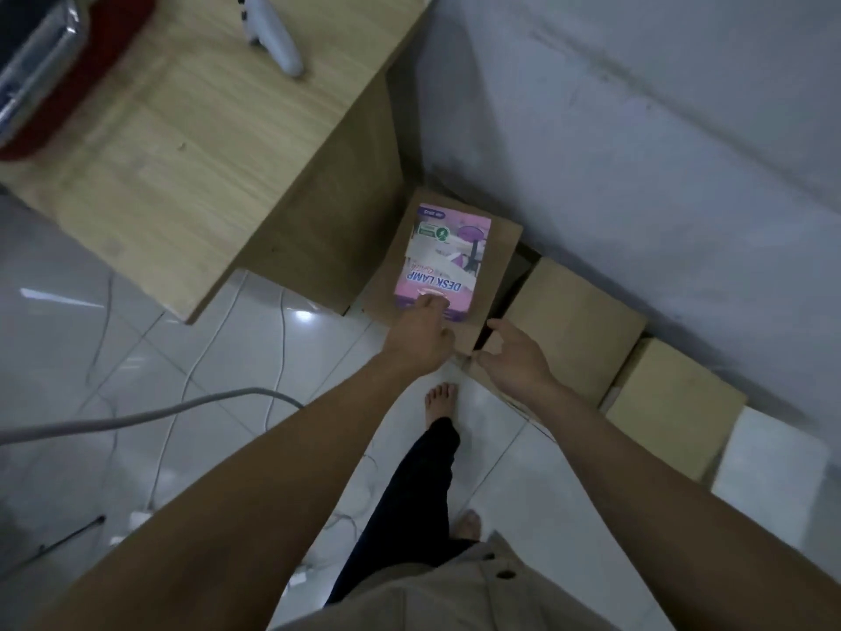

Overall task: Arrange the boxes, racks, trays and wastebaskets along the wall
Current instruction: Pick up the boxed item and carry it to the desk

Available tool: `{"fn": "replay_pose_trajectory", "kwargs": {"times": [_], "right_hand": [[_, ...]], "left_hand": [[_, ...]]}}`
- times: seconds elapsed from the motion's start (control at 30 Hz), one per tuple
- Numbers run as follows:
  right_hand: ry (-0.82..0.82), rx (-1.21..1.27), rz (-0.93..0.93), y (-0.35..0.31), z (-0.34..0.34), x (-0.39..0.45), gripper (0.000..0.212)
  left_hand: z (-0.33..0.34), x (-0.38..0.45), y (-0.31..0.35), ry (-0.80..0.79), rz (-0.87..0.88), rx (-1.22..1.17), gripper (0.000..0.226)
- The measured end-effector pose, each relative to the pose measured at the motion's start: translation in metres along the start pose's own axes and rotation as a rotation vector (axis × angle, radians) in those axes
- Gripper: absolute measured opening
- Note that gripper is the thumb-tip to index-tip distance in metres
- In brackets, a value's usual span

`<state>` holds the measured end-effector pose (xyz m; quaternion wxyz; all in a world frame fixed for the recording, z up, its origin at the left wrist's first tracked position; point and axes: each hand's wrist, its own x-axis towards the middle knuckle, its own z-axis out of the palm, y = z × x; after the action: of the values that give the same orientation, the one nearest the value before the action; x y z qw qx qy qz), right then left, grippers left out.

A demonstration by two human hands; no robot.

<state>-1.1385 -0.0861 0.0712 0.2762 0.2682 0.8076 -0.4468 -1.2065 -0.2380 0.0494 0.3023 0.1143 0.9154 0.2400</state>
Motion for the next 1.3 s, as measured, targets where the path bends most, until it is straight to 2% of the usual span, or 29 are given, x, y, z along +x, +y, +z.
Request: {"fn": "replay_pose_trajectory", "kwargs": {"times": [0.1, 0.27, 0.37, 0.57, 0.8, 1.0, 1.13, 1.3], "right_hand": [[0.019, -0.015, 0.001, 0.019, 0.002, -0.046, 0.053], [0.048, -0.006, 0.026, 0.065, 0.009, -0.127, 0.067], [0.084, 0.020, 0.039, 0.091, 0.011, -0.176, 0.066], [0.151, 0.076, 0.079, 0.138, 0.013, -0.273, 0.063], [0.313, 0.223, 0.114, 0.175, 0.035, -0.371, 0.059], [0.464, 0.392, 0.256, 0.203, 0.081, -0.448, 0.063], [0.515, 0.452, 0.334, 0.220, 0.124, -0.497, 0.064], [0.610, 0.546, 0.408, 0.240, 0.172, -0.562, 0.062]], "left_hand": [[0.010, -0.046, 0.017, 0.015, 0.031, 0.078, 0.040], [0.035, -0.129, 0.041, -0.004, 0.100, 0.077, 0.037], [0.048, -0.175, 0.050, -0.031, 0.162, 0.107, 0.034], [0.072, -0.257, 0.075, -0.110, 0.279, 0.164, 0.043], [0.091, -0.320, 0.107, -0.188, 0.450, 0.299, 0.042], [0.116, -0.374, 0.105, -0.297, 0.620, 0.346, 0.030], [0.134, -0.416, 0.090, -0.354, 0.666, 0.362, 0.046], [0.161, -0.467, 0.088, -0.449, 0.752, 0.408, 0.048]]}}
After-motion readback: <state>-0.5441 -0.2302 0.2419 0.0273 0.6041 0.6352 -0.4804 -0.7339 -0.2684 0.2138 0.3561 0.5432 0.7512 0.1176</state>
